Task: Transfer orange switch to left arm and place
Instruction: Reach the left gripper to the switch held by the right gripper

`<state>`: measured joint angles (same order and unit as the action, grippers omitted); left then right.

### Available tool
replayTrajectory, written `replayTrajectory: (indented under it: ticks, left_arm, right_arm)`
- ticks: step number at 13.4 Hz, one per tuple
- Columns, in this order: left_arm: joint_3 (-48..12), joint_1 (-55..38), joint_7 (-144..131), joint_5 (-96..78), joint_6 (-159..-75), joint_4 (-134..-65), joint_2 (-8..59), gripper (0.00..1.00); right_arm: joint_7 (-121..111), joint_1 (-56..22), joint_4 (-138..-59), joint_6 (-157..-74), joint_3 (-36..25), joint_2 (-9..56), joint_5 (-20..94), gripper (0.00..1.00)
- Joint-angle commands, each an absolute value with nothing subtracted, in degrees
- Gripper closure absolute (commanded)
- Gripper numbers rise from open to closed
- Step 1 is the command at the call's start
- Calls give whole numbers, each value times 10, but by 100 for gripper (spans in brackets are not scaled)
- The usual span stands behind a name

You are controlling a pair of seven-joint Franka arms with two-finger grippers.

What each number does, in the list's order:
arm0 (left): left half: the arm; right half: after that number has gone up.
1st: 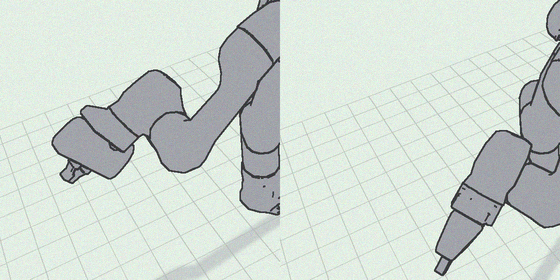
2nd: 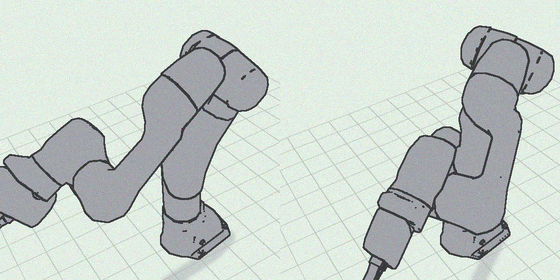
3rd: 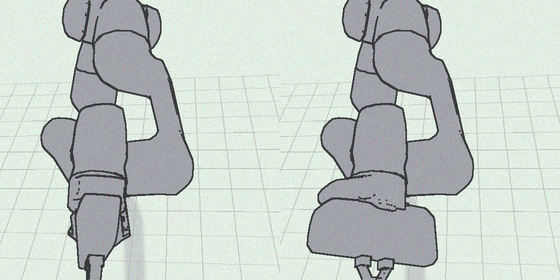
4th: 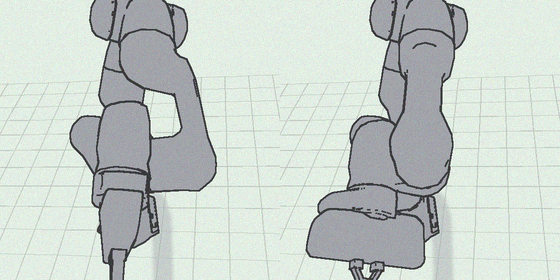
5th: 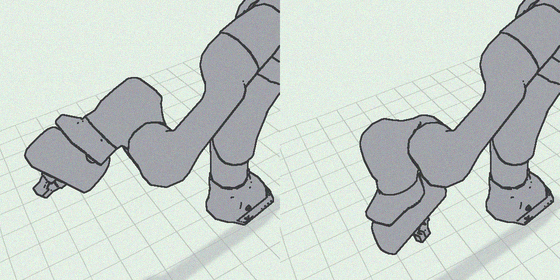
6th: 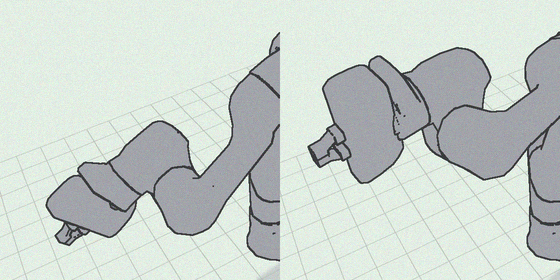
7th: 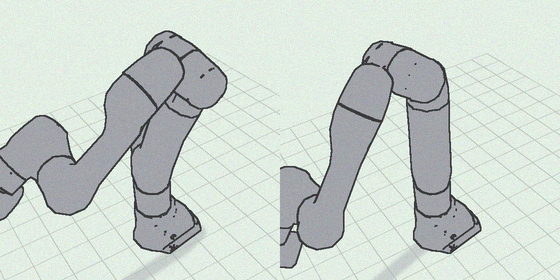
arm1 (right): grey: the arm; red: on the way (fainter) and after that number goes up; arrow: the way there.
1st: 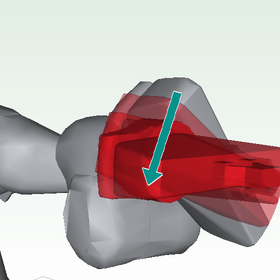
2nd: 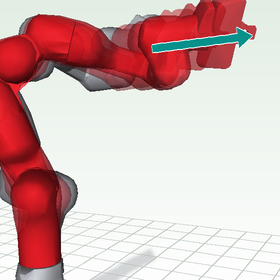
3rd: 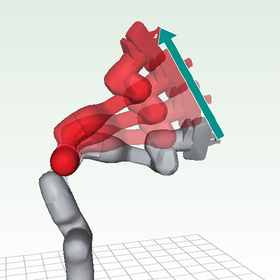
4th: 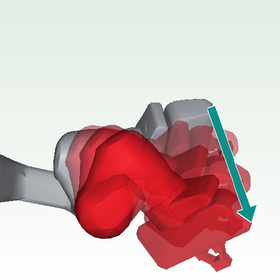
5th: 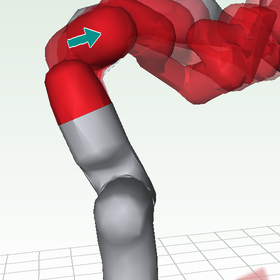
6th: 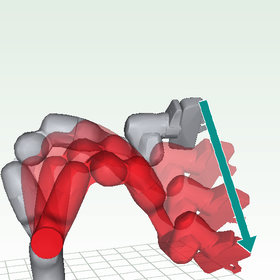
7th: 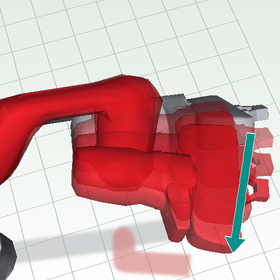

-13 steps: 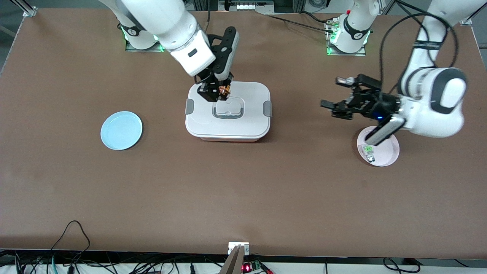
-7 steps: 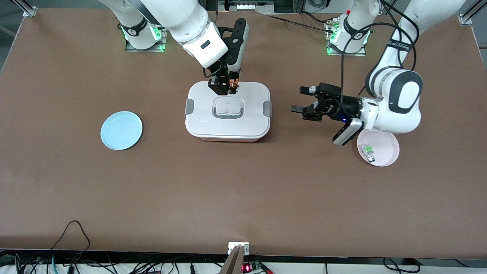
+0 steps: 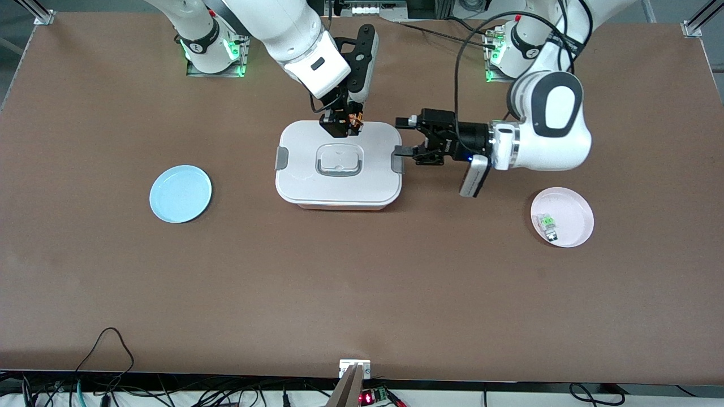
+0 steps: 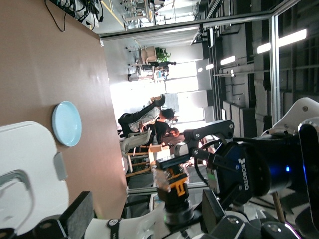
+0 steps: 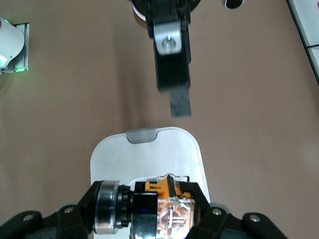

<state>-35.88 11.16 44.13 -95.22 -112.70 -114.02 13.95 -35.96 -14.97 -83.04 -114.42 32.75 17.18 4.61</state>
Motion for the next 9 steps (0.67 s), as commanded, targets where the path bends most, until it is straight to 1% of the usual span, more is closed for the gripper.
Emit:
replayTrajectory:
  ticks: [1, 2, 3, 6, 7, 9]
  left_arm:
    - [-415, 117, 440, -1014, -1204, -1159, 122, 5]
    - [-438, 121, 440, -1025, -1226, -1160, 122, 5]
    - [-443, 123, 440, -1026, -1230, -1160, 122, 5]
    - [-449, 121, 437, -1026, -1230, -1158, 122, 14]
    - [-452, 121, 437, -1026, -1230, -1158, 122, 25]
    - [-453, 121, 437, -1026, -1230, -1156, 122, 41]
  right_arm:
    - [-349, -157, -809, -1136, 328, 185, 39, 58]
    - [-349, -158, -809, -1136, 328, 185, 38, 58]
    - [-349, -157, -809, -1133, 327, 185, 38, 58]
    - [-349, -156, -814, -1131, 327, 185, 32, 58]
    - [-350, -154, -816, -1129, 327, 185, 31, 59]
    - [-351, -150, -822, -1129, 326, 186, 32, 59]
